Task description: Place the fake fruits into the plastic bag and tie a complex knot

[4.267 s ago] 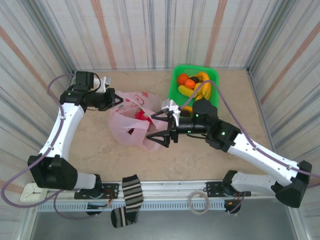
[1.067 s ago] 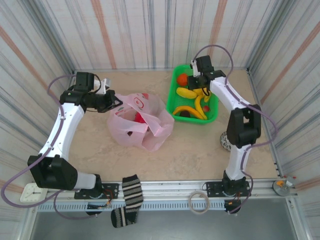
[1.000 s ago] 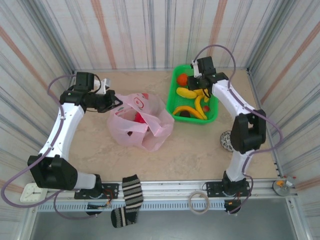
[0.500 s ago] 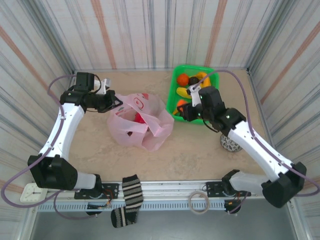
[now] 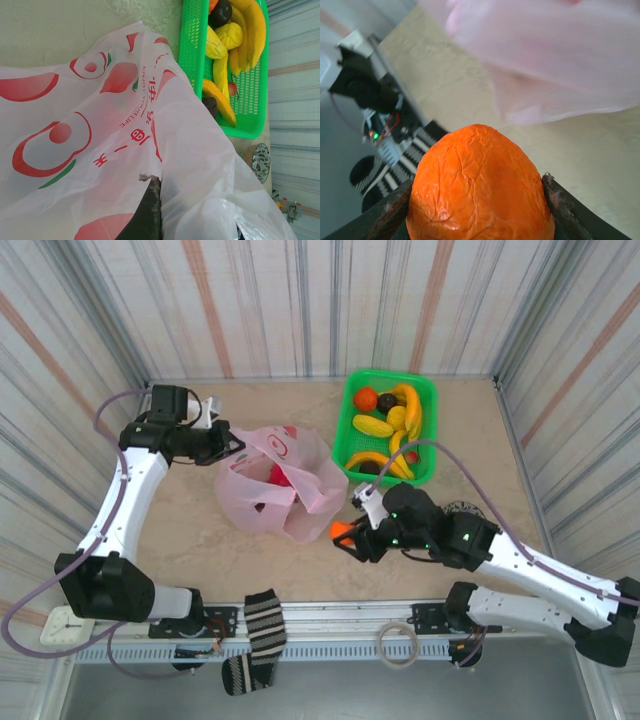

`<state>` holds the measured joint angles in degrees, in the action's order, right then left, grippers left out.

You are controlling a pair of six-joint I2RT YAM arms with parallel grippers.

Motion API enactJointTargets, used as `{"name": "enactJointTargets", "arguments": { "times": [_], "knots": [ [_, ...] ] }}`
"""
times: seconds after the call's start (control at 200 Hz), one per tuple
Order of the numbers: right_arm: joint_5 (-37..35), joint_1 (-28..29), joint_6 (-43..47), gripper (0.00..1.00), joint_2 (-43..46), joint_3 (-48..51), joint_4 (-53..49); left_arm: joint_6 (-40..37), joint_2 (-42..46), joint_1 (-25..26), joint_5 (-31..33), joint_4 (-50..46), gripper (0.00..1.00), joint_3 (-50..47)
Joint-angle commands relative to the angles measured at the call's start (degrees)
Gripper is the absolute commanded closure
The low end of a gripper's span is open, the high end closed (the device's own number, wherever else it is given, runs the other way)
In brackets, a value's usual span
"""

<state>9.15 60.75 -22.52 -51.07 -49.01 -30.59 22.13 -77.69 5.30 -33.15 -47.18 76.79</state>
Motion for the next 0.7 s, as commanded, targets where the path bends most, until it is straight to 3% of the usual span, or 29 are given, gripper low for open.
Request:
{"name": "enactJointTargets", "arguments": {
  "times": [0.0,0.19,0.406,0.696],
  "knots": [
    [1.6,3.4,-0.5,0.58,-2.5,1.6,7.8,-0.5,1.6,0.0,-0.1,0.4,1.00,-0.8],
    [-3.6,5.1,4.9,0.57,-12.1,0.9,18.8,-0.4,1.7,0.0,-0.4,0.6,1.00,-0.9],
    [-18.7,4.8,11.3,0.57,-22.5,-1.1,28.7,-1.6,1.5,0.1,-1.6,0.7,1.00,-0.7],
    [-21.8,1.3,13.5,0.57,-35.6,-4.6,38.5,-2.3,0.8,0.1,-1.5,0.5,1.00,-0.3]
  ]
}}
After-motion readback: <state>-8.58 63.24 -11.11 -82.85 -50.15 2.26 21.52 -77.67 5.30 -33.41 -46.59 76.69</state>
